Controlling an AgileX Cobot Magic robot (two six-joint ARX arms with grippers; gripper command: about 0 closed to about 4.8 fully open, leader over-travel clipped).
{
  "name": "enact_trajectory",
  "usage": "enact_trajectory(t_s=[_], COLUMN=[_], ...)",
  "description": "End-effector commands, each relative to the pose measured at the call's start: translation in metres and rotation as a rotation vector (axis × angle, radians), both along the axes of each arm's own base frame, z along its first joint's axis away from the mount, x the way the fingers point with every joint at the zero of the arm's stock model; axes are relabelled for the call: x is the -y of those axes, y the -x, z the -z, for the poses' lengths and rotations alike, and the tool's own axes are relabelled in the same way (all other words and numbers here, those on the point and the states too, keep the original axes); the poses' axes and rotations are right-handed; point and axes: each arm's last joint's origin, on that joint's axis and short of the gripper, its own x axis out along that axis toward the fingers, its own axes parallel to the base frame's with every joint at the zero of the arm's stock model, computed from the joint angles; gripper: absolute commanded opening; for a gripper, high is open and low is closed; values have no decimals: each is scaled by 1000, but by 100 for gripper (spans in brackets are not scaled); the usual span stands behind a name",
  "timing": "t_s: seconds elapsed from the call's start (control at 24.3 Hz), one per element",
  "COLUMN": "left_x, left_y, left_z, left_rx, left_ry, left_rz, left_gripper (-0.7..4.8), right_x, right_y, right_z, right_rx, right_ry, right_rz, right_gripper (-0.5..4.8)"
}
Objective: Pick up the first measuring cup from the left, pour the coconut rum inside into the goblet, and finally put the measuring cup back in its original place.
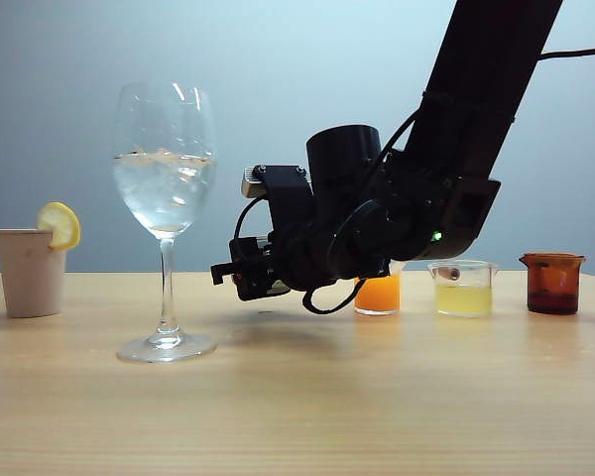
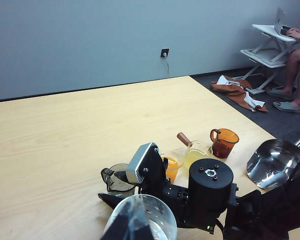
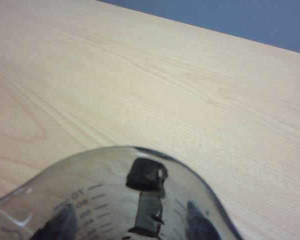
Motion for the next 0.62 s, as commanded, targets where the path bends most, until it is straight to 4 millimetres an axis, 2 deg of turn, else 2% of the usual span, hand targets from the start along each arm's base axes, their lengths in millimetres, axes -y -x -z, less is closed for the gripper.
enact_trajectory(t_s=[0.04,0.08,0.25,0.33,0.62], left_x=[0,0,0,0,0], left_y=[1,1,1,1,1], left_z=[-3,-3,-3,-3,-3], left_rx=[11,11,11,11,12], left_ry=[7,7,7,7,7], left_rz=[4,4,4,4,4], left_gripper=[-5,-5,-6,-5,-6], right_x=[-1,-1,-2,-2,-5], right_y=[-1,-1,-1,-1,2], right_z=[-4,-5,-5,-5,-4], right_rx=[14,17,19,19,14], right_ry=[-21,-23,-25,-26,-22], right_rz=[0,0,0,-1,-11], right_gripper=[126,185,267,345,348])
